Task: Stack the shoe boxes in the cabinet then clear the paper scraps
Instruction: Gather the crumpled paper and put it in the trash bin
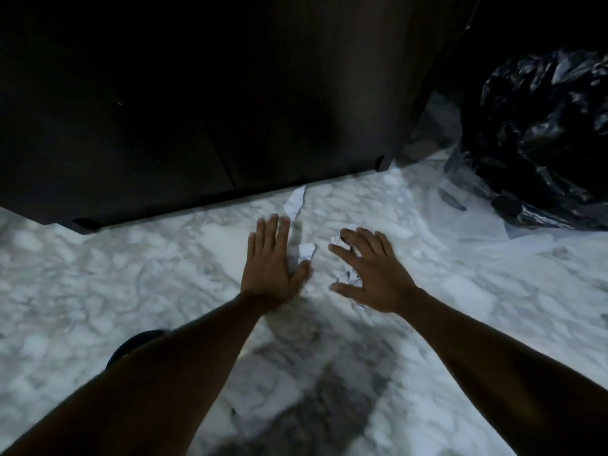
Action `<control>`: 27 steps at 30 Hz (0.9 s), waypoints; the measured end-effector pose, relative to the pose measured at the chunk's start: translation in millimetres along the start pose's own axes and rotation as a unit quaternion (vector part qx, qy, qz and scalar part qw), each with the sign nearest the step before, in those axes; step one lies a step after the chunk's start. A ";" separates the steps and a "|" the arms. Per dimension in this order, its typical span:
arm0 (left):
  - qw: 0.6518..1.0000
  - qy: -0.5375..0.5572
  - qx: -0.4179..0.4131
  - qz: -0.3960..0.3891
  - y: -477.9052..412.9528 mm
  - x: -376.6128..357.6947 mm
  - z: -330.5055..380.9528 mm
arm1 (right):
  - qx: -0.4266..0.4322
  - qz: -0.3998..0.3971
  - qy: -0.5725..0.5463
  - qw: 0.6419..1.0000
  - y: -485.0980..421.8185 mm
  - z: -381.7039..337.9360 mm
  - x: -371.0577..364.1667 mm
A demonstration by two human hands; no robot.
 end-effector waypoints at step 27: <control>0.982 0.180 0.005 0.059 56.2 3.5 -2.2 | -0.187 0.078 0.067 0.977 18.5 -37.3 -3.3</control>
Point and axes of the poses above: each hand's wrist, its own y-axis away from the middle knuckle, its own x-axis out of the back of the hand, z = x × y, the point moved 5 cm from there along -y, towards the middle knuckle, and after that the axes turned 7 degrees about x, right-handed, at the moved point
